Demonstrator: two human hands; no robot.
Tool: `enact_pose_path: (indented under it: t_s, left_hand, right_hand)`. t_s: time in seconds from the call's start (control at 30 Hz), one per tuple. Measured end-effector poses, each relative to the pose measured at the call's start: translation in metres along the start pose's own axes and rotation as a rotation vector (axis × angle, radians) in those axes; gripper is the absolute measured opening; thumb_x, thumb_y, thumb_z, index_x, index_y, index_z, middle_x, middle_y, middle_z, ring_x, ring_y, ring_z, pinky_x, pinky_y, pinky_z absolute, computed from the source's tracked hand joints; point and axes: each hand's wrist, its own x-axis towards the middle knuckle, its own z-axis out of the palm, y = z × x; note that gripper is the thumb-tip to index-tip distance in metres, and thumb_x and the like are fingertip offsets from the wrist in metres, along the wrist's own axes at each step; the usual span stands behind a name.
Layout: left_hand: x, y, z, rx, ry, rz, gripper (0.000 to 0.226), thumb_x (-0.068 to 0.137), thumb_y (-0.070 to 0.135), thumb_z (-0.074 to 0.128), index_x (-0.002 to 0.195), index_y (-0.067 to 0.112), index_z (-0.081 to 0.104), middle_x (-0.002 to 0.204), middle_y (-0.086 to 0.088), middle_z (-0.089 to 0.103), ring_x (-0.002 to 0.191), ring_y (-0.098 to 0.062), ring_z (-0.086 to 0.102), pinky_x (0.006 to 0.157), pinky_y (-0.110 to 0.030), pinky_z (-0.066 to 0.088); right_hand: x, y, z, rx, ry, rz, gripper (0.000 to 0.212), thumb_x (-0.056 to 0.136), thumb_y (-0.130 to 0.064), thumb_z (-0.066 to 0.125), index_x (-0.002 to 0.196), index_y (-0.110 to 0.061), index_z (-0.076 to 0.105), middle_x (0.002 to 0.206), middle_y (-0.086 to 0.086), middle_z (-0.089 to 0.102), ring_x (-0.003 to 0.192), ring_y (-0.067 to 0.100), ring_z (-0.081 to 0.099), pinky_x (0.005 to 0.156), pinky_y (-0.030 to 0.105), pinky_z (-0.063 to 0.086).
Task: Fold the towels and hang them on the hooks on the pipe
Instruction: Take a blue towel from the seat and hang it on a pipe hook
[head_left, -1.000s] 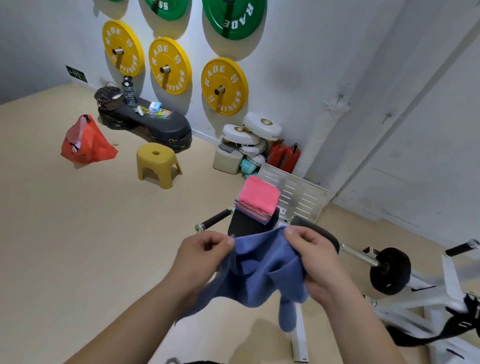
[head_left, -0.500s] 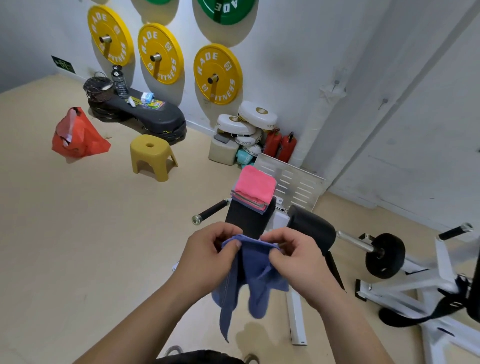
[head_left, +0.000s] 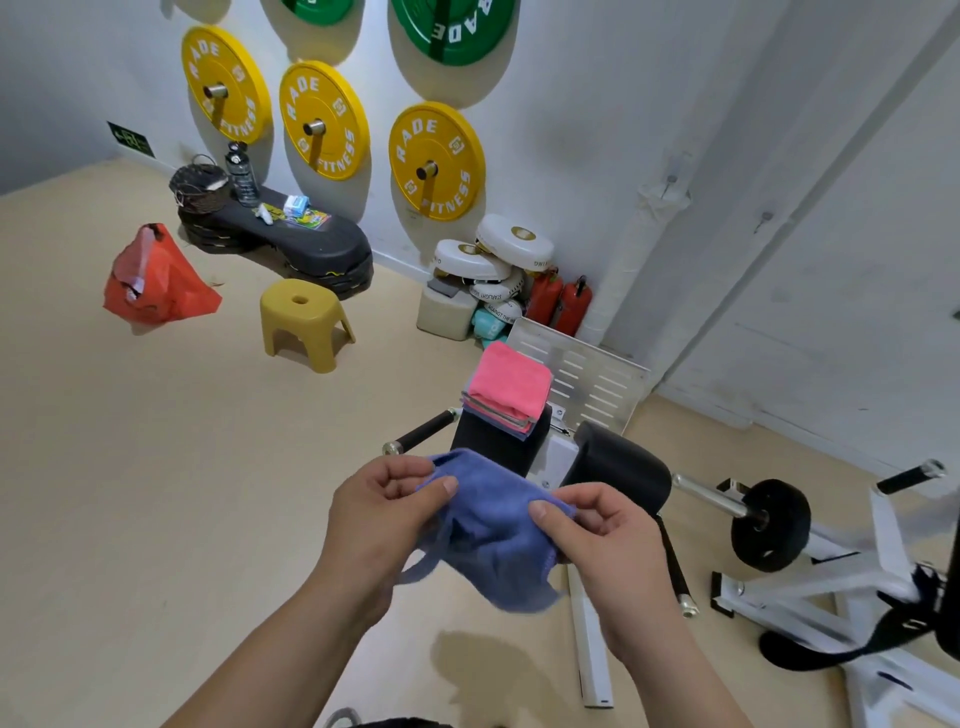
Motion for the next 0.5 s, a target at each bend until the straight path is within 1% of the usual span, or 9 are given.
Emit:
enact_pose_path:
  t_s: [0.03,0.07,0.1,0.17,0.2,0.27,0.33,0.4,0.5]
  left_hand:
    - [-0.003,-0.001,0.003,-0.019,-0.013,-0.029,0.014,0.082,0.007,0.084,0.093,0.008,0.075,0.079,-0.017,0.074,0.069,-0.021,0.066,0.063,-0.031,0.059]
    - [-0.007,-0.002,0.007,-0.028,-0.034,-0.05,0.013,0.082,0.009,0.084,0.091,0.006,0.076,0.077,-0.016,0.073,0.066,-0.02,0.065,0.059,-0.029,0.057]
    - [-0.011,-0.003,0.012,-0.044,-0.067,-0.065,0.012,0.082,0.009,0.084,0.09,0.005,0.076,0.077,-0.013,0.075,0.066,-0.02,0.066,0.059,-0.028,0.057]
    - [-0.021,-0.004,0.021,-0.086,-0.146,-0.096,0.006,0.086,0.006,0.08,0.092,0.006,0.078,0.084,-0.01,0.079,0.071,-0.019,0.074,0.063,-0.026,0.06]
    - [-0.024,-0.004,0.023,-0.095,-0.177,-0.101,0.007,0.09,0.003,0.075,0.094,0.008,0.079,0.089,-0.009,0.081,0.076,-0.017,0.077,0.065,-0.023,0.06]
    - [-0.026,-0.005,0.023,-0.076,-0.224,-0.09,0.02,0.095,0.0,0.068,0.096,0.014,0.081,0.095,-0.005,0.082,0.086,-0.014,0.078,0.07,-0.018,0.059]
    - [-0.026,-0.006,0.02,-0.04,-0.253,-0.072,0.027,0.096,0.0,0.066,0.094,0.021,0.084,0.098,-0.002,0.082,0.096,-0.015,0.077,0.082,-0.024,0.059]
    - [-0.027,-0.008,0.021,-0.014,-0.233,-0.059,0.027,0.093,0.0,0.069,0.095,0.023,0.084,0.099,-0.002,0.082,0.099,-0.018,0.077,0.091,-0.032,0.059]
    - [-0.033,-0.009,0.024,-0.046,-0.173,-0.079,0.025,0.087,-0.003,0.075,0.101,0.018,0.08,0.094,-0.009,0.081,0.094,-0.025,0.078,0.091,-0.036,0.061]
  right_hand:
    - [0.0,0.0,0.005,-0.003,0.013,0.009,0.008,0.084,-0.006,0.081,0.087,-0.006,0.073,0.075,0.016,0.077,0.067,0.024,0.073,0.061,0.028,0.059]
    - [-0.001,-0.001,0.01,-0.008,0.007,0.021,0.01,0.083,-0.006,0.083,0.085,-0.005,0.073,0.073,0.016,0.076,0.065,0.022,0.073,0.06,0.026,0.058]
    - [-0.001,-0.001,0.015,0.001,-0.009,0.029,0.009,0.083,-0.005,0.082,0.084,-0.005,0.073,0.073,0.016,0.077,0.066,0.022,0.074,0.06,0.026,0.058]
    - [-0.004,0.0,0.024,0.024,-0.039,0.033,0.004,0.086,-0.004,0.079,0.086,-0.007,0.077,0.076,0.014,0.078,0.073,0.026,0.077,0.064,0.03,0.061]
    - [-0.005,0.001,0.027,0.02,-0.037,0.031,0.006,0.088,-0.004,0.078,0.087,-0.01,0.079,0.079,0.012,0.079,0.078,0.027,0.078,0.067,0.033,0.063]
    - [-0.008,0.003,0.028,-0.002,-0.023,0.031,0.014,0.089,-0.006,0.076,0.086,-0.018,0.082,0.084,0.008,0.08,0.083,0.024,0.078,0.076,0.041,0.065]
    - [-0.009,0.005,0.026,0.01,-0.007,0.049,0.016,0.088,-0.008,0.078,0.085,-0.023,0.084,0.087,0.005,0.08,0.087,0.021,0.077,0.082,0.046,0.064]
    - [-0.011,0.006,0.025,0.036,0.014,0.063,0.016,0.087,-0.009,0.08,0.085,-0.024,0.085,0.09,0.003,0.081,0.091,0.02,0.077,0.086,0.046,0.063]
    - [-0.013,0.007,0.027,0.053,0.008,0.056,0.016,0.086,-0.007,0.08,0.084,-0.022,0.085,0.09,0.004,0.081,0.092,0.02,0.077,0.088,0.043,0.063]
